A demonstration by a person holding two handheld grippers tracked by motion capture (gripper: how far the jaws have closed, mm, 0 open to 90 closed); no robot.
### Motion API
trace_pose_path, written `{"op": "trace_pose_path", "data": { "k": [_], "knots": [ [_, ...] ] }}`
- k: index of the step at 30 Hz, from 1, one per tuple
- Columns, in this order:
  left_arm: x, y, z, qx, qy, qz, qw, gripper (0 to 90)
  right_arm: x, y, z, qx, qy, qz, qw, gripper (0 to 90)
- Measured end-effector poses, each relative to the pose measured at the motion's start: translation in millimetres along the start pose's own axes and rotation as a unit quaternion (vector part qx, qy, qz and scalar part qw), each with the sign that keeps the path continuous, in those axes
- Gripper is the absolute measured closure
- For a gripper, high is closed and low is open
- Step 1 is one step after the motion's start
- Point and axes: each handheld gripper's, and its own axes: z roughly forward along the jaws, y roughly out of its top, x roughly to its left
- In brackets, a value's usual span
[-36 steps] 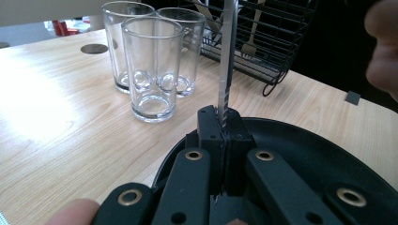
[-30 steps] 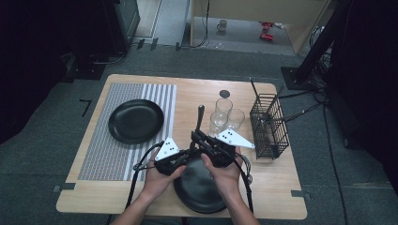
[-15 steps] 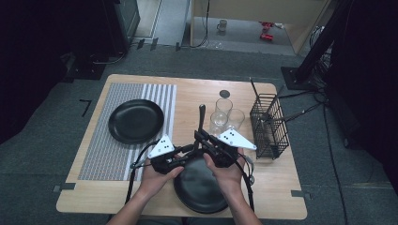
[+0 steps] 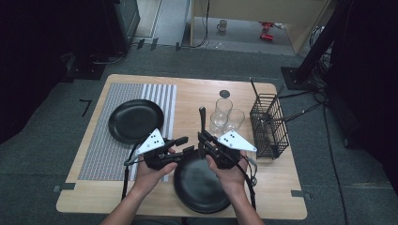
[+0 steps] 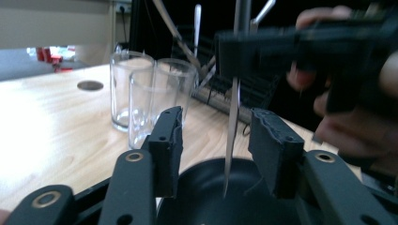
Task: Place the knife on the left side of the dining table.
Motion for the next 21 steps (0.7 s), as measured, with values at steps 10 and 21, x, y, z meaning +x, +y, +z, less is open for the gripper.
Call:
{"op": "trace_pose_path", "data": {
  "k": [10, 21],
  "knots": [
    [4.9, 29.6, -9.9, -0.031, 0.000, -0.012, 0.9994, 46.3, 0.9, -8.9, 1.5, 0.008, 0.007, -0.002, 0.9999, 80.8],
    [-0.7, 51.6, -6.9, -0.027, 0.005, -0.002, 0.9996, 45.1, 8.7, -11.7, 5.3, 0.014, 0.020, -0.007, 0.9997, 80.8]
  ]
}}
